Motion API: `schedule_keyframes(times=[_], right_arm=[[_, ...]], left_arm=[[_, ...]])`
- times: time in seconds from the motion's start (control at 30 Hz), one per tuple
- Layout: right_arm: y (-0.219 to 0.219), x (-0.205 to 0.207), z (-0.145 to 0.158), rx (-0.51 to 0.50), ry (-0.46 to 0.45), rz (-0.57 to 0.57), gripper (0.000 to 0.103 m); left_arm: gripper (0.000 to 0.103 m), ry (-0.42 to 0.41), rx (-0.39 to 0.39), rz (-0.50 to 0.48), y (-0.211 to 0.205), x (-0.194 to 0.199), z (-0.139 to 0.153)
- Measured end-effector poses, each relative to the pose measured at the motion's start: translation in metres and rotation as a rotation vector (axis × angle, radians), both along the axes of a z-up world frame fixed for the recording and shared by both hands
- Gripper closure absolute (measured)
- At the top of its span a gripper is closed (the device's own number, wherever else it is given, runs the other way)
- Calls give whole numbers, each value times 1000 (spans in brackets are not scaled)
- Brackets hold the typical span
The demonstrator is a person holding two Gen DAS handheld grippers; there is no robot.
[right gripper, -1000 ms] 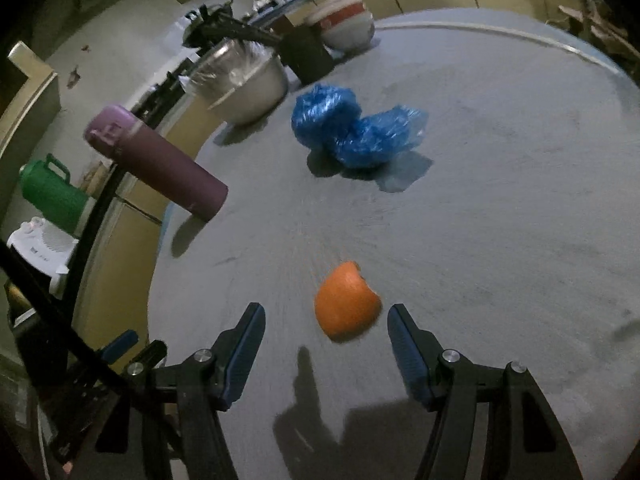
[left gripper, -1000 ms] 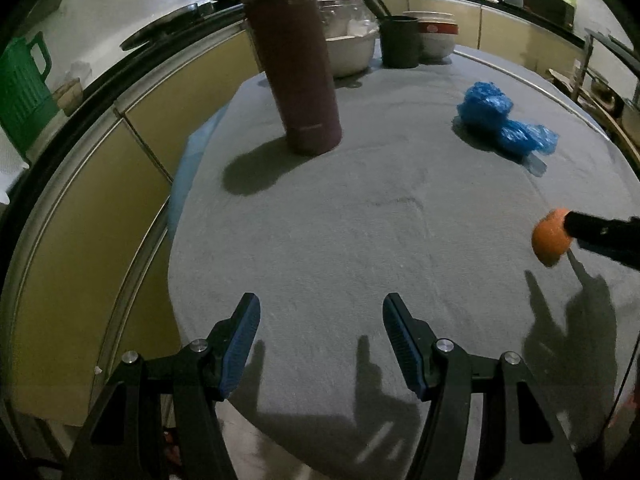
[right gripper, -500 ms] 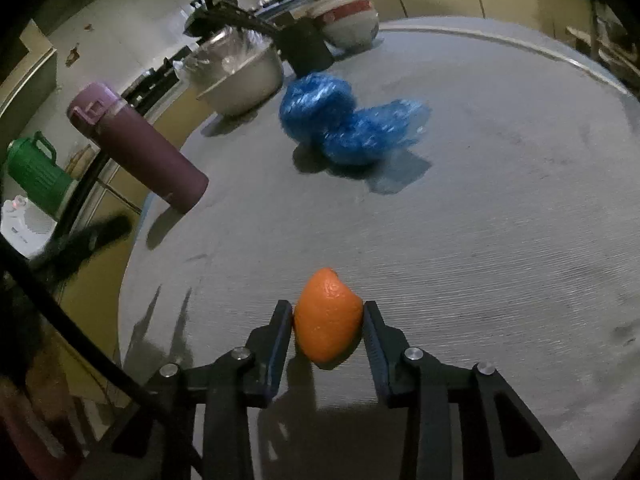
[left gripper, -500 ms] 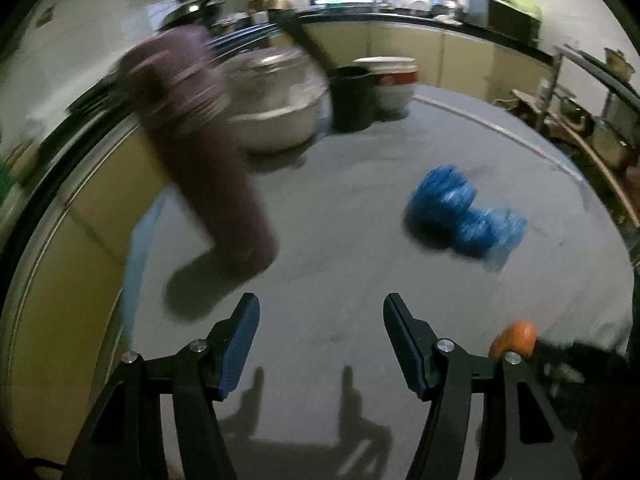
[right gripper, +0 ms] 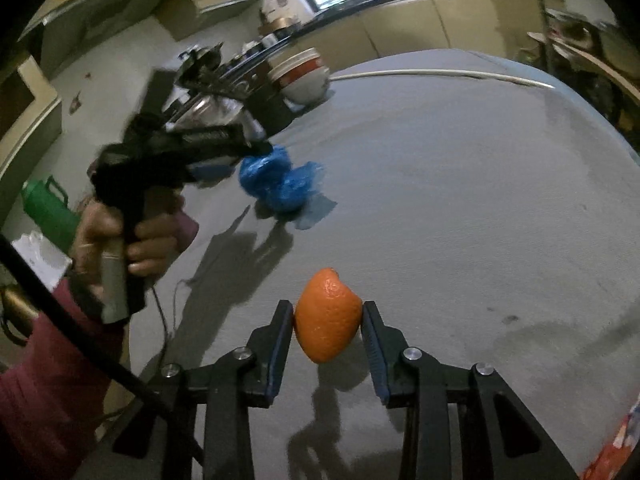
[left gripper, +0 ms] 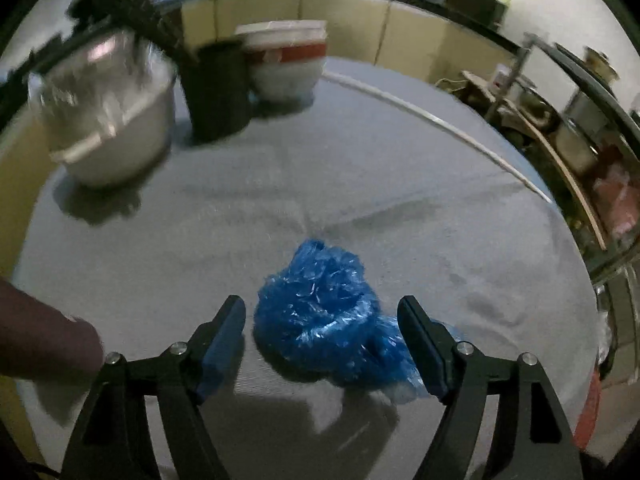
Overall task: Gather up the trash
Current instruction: 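Grasp the orange ball with the right tool while the left grasps the blue bags, then lift and carry the blue bags and orange ball over the red basket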
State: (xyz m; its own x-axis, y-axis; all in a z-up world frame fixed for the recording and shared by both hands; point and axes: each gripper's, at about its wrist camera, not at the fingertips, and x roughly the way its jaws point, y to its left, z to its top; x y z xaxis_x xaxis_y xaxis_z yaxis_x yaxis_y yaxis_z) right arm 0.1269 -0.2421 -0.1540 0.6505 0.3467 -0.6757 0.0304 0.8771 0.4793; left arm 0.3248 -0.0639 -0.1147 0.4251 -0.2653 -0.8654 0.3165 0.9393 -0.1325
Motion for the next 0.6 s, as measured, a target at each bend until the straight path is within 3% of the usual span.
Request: schedule_keyframes(times=[0.03,0.13,0.27,0.6], right_arm=[[-4,-3,-1,2,0,-8,66],[-11,-10,1,-4,-10,-21,66],[-14,-16,6,2,-40,-33,66],[-21,-64,41,-8,-140,-78,66]], left_arm=[[45,22,-19,10,2,2,-6],[52,7,-58,35,10,-5,-3],[59,-65,-21,13,9,-29,12],[60,-212,-13,-25,14,-119,69]])
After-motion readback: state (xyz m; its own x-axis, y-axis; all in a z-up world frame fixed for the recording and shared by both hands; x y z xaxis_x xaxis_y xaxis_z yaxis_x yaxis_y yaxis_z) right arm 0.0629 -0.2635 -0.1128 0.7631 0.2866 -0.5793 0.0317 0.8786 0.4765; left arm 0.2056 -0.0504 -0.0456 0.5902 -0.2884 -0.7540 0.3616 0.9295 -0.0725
